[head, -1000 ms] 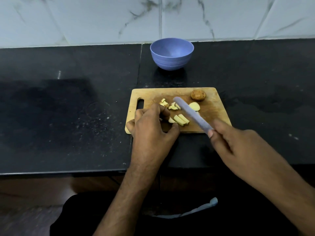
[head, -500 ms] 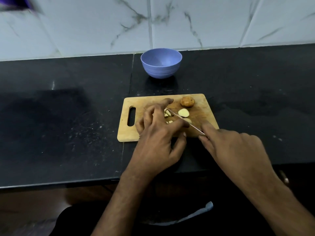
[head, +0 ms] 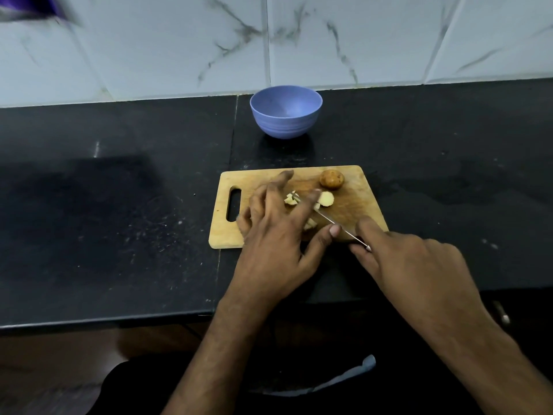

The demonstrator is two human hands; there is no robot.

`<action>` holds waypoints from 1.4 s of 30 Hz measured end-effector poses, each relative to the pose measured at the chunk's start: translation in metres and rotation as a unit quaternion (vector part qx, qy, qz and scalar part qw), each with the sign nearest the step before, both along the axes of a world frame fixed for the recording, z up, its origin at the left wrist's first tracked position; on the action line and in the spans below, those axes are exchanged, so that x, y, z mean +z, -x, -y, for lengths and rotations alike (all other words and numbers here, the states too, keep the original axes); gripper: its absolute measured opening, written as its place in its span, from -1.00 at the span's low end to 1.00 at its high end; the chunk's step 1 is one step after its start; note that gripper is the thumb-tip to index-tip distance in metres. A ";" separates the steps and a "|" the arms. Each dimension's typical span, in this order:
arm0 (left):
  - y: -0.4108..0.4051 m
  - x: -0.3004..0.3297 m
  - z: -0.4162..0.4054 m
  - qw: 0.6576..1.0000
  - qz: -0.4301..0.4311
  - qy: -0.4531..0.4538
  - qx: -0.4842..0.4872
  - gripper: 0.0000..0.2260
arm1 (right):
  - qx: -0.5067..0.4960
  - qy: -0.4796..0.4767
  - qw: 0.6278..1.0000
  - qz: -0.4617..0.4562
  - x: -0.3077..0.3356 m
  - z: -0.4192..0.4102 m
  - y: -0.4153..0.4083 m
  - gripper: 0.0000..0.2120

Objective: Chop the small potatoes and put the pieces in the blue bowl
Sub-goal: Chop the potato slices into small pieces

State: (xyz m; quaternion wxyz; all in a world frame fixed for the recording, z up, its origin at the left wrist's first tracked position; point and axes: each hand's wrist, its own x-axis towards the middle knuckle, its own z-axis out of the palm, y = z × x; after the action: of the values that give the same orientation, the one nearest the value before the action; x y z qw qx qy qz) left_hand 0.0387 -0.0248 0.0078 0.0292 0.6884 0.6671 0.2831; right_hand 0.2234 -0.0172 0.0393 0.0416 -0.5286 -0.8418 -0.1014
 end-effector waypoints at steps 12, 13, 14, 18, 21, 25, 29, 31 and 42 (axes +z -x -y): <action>0.012 -0.004 0.015 0.990 0.079 -0.025 0.115 -0.57 | -0.008 0.144 0.980 -0.138 0.015 0.014 -0.006 -0.84; 0.012 -0.004 0.014 0.990 0.074 -0.016 0.117 -0.60 | -0.004 0.155 0.977 -0.145 0.016 0.016 -0.006 -0.86; 0.012 -0.004 0.014 0.990 0.069 -0.010 0.119 -0.64 | 0.000 0.167 0.975 -0.147 0.018 0.019 -0.005 -0.86; 0.011 -0.001 0.009 0.989 0.068 -0.001 0.129 -0.72 | 0.002 0.185 0.975 -0.123 0.025 0.027 -0.002 -0.85; 0.011 -0.001 0.008 0.988 0.074 -0.006 0.135 -0.72 | -0.007 0.172 0.981 -0.093 0.028 0.032 -0.001 -0.84; 0.010 0.000 0.011 0.987 0.079 -0.010 0.137 -0.75 | -0.024 0.179 0.981 -0.070 0.026 0.033 0.000 -0.82; 0.012 0.001 0.013 0.985 0.108 -0.009 0.131 -0.72 | -0.045 0.160 0.983 -0.071 0.018 0.026 -0.001 -0.83; 0.011 0.002 0.014 0.987 0.111 -0.016 0.118 -0.72 | -0.050 0.155 0.983 -0.083 0.014 0.021 -0.001 -0.84; 0.012 -0.001 0.013 0.965 0.250 -0.046 0.066 -0.73 | -0.021 0.165 0.979 -0.118 0.014 0.029 0.000 -0.81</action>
State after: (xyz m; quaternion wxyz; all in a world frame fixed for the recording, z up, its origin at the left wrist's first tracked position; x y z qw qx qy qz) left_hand 0.0268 -0.0381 0.0068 0.1446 0.5509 0.6686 0.4781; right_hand 0.2236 -0.0460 0.0536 0.0505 -0.5539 -0.8249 0.1008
